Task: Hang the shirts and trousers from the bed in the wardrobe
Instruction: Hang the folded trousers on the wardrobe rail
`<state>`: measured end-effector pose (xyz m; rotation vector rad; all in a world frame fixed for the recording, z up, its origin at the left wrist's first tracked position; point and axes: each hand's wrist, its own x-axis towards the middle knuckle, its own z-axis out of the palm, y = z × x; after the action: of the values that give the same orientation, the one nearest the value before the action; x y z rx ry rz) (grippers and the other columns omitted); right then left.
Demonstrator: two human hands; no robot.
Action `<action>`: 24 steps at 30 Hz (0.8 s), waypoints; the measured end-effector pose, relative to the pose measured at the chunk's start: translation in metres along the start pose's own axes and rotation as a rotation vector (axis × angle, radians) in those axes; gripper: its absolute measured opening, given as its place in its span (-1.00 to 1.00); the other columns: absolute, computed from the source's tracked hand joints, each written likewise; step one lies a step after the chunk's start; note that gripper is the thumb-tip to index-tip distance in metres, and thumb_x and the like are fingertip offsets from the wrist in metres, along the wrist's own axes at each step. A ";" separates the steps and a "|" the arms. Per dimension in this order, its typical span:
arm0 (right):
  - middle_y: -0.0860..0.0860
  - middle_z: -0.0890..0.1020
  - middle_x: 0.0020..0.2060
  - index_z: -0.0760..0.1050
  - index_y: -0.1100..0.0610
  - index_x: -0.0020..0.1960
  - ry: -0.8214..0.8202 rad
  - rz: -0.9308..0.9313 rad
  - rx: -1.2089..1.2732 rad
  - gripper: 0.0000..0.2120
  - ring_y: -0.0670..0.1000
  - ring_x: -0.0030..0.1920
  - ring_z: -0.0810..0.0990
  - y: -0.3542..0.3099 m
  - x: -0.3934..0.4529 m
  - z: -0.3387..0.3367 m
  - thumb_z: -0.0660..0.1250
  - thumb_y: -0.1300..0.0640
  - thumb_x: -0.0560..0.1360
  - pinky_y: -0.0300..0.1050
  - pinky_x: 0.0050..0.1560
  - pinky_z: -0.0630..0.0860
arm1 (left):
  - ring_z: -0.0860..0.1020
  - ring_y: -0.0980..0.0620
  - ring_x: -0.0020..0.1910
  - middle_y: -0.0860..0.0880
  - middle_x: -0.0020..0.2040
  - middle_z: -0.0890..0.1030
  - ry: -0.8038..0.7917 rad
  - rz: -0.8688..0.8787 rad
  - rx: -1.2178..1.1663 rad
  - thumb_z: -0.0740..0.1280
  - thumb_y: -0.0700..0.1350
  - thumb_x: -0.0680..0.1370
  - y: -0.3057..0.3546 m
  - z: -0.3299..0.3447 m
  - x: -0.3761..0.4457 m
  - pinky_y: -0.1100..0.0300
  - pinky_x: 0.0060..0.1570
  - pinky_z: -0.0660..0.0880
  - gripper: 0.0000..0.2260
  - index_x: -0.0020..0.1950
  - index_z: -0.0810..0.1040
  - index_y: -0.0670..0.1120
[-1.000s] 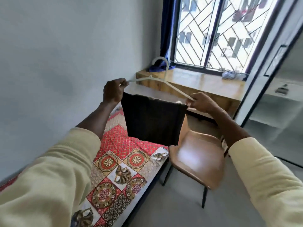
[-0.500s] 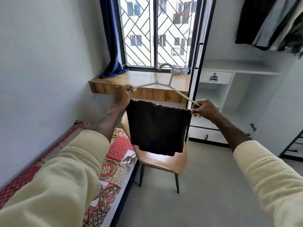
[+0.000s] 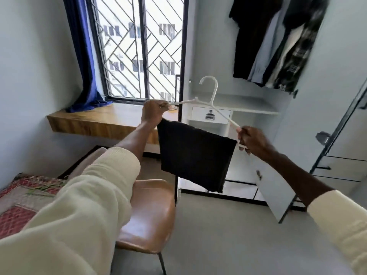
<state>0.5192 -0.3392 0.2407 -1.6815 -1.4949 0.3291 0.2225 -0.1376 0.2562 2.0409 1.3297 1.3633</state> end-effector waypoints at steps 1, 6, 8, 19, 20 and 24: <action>0.15 0.52 -0.40 0.47 0.30 -0.16 0.071 -0.023 0.008 -0.66 0.00 -0.51 0.48 0.008 0.012 -0.017 0.16 0.10 0.67 -0.22 -0.57 0.40 | 0.67 -0.01 -0.03 -0.06 -0.06 0.72 -0.002 0.036 -0.015 0.49 -0.04 0.48 0.012 0.021 0.014 0.18 -0.01 0.57 -0.78 0.07 0.71 -0.11; 0.07 0.56 -0.41 0.44 0.15 -0.23 0.271 -0.117 -0.135 -0.66 0.11 -0.40 0.60 0.040 0.081 -0.079 0.20 -0.01 0.65 0.05 -0.34 0.56 | 0.53 -0.08 0.28 -0.14 0.31 0.56 -0.005 -0.046 -0.117 0.48 0.00 0.48 0.058 0.107 0.080 0.08 0.28 0.45 -0.45 0.42 0.46 -0.12; 0.09 0.60 -0.38 0.47 0.17 -0.18 0.327 -0.108 -0.153 -0.65 0.11 -0.37 0.63 0.049 0.111 -0.097 0.19 -0.04 0.64 0.06 -0.32 0.58 | 0.48 -0.09 0.34 -0.13 0.41 0.46 0.003 -0.147 -0.231 0.47 0.07 0.48 0.070 0.138 0.105 0.09 0.31 0.43 -0.30 0.53 0.28 -0.09; 0.07 0.57 -0.38 0.49 0.15 -0.21 0.620 -0.186 -0.168 -0.61 0.09 -0.39 0.53 0.054 0.340 -0.172 0.19 -0.13 0.61 0.10 -0.39 0.53 | 0.63 -0.09 0.17 -0.09 0.17 0.66 -0.612 -0.293 -0.870 0.47 0.35 0.35 0.072 0.271 0.286 -0.03 0.30 0.46 -0.32 0.29 0.58 -0.08; 0.06 0.55 -0.38 0.48 0.15 -0.22 0.636 -0.197 -0.197 -0.61 0.07 -0.40 0.50 0.050 0.358 -0.176 0.19 -0.11 0.62 0.02 -0.43 0.46 | 0.63 -0.11 0.16 -0.11 0.16 0.66 -0.641 -0.283 -0.875 0.46 0.29 0.40 0.075 0.276 0.304 -0.03 0.29 0.47 -0.38 0.28 0.58 -0.11; 0.03 0.49 -0.40 0.44 0.14 -0.24 0.743 -0.245 -0.256 -0.65 0.01 -0.42 0.42 0.040 0.447 -0.197 0.19 -0.04 0.64 -0.12 -0.45 0.23 | 0.66 -0.15 0.09 -0.18 0.13 0.67 -0.676 -0.225 -0.851 0.42 0.09 0.52 0.083 0.296 0.389 -0.05 0.23 0.52 -0.60 0.21 0.58 -0.17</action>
<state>0.7932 -0.0099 0.4776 -1.5343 -1.1709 -0.5872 0.5554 0.2081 0.3791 1.4724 0.5144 0.7949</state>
